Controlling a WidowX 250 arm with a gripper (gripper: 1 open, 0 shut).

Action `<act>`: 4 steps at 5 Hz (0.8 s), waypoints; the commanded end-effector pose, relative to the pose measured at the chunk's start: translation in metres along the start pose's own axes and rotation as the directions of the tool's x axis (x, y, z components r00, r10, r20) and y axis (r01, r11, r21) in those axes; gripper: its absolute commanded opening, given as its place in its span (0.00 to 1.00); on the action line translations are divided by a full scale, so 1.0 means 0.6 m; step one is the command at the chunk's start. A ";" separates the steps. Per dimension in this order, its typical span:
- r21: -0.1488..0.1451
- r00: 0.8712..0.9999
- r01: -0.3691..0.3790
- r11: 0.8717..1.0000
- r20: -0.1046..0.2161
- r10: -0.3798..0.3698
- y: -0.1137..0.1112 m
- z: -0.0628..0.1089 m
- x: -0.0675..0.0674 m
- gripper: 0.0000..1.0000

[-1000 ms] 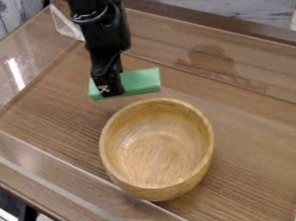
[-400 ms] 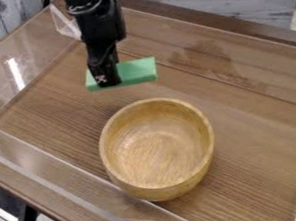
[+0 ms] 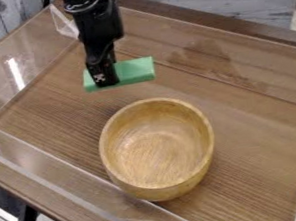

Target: Remove the green block from inside the brown bowl and put it on the table

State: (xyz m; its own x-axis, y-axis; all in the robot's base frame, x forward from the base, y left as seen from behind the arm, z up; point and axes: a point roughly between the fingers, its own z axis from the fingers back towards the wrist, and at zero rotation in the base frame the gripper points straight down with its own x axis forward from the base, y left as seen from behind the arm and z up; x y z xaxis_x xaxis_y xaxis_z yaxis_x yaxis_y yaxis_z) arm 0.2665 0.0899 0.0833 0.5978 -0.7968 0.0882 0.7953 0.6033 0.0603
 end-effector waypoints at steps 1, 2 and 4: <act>0.093 1.000 -0.013 0.996 0.016 0.012 0.022 0.046 0.003 0.00; 0.101 1.000 -0.022 0.995 0.015 0.020 0.020 0.055 0.003 0.00; 0.127 0.999 -0.035 0.991 0.010 0.034 0.015 0.069 0.004 0.00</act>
State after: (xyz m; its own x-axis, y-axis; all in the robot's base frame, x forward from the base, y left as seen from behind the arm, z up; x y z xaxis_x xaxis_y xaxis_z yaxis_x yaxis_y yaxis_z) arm 0.2630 0.0921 0.1043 0.6336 -0.7694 0.0816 0.7618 0.6388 0.1082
